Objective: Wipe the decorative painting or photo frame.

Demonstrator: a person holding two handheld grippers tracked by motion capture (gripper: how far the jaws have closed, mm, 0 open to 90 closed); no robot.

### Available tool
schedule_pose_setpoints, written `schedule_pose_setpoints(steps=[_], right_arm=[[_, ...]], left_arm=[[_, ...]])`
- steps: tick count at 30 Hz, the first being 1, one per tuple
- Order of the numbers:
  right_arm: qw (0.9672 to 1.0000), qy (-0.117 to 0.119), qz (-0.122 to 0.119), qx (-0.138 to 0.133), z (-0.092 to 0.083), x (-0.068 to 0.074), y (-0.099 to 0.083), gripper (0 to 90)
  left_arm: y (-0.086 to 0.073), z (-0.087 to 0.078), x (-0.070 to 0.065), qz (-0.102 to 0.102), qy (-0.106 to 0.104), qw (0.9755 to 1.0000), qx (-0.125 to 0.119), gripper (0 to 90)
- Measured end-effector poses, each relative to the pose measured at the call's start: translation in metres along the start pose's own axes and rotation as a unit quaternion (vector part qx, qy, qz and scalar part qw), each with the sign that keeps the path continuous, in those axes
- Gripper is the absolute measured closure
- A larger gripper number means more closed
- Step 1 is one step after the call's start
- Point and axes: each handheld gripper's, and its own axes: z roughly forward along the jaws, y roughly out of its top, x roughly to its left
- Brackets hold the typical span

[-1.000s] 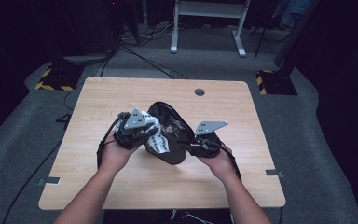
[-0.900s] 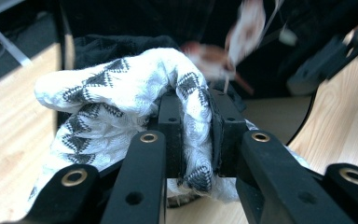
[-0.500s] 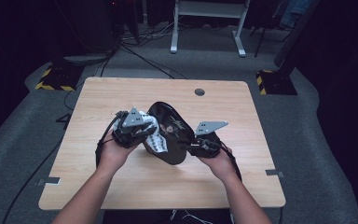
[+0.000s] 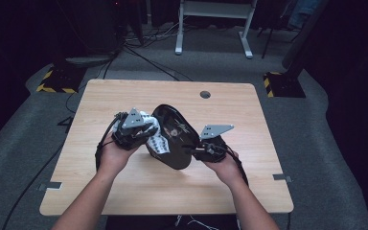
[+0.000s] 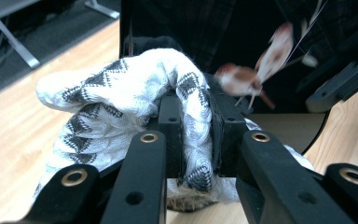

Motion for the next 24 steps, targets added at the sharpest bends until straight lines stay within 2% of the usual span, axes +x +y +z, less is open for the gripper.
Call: schedule_pose_setpoints(steps=[5, 7, 11, 14, 16, 19, 24], right_arm=[[1.0000, 0.001, 0.000, 0.000, 0.000, 0.000, 0.000, 77.8], [1.0000, 0.002, 0.000, 0.000, 0.000, -0.001, 0.000, 78.0], [1.0000, 0.003, -0.002, 0.001, -0.001, -0.001, 0.000, 78.0], [1.0000, 0.004, -0.003, 0.002, -0.001, -0.002, -0.001, 78.0], [1.0000, 0.004, -0.003, 0.002, -0.001, -0.002, -0.001, 77.9], [1.0000, 0.004, -0.003, 0.003, -0.001, -0.001, -0.001, 77.9], [1.0000, 0.004, -0.002, 0.003, -0.001, -0.001, -0.001, 77.6]], left_arm=[[-0.011, 0.007, -0.006, 0.003, 0.009, 0.9998, 0.019, 77.8], [-0.009, 0.006, -0.006, -0.001, 0.007, 0.9998, 0.017, 77.8], [0.006, -0.003, -0.003, -0.001, 0.005, 1.0000, 0.000, 77.8], [0.018, -0.009, -0.002, 0.007, 0.012, 0.9999, -0.004, 77.7], [0.019, -0.009, -0.002, 0.013, 0.014, 0.9998, -0.001, 77.8], [0.010, -0.007, -0.001, 0.011, 0.018, 0.9998, 0.003, 77.8], [-0.010, 0.004, 0.005, -0.006, 0.016, 0.9997, 0.020, 77.8]])
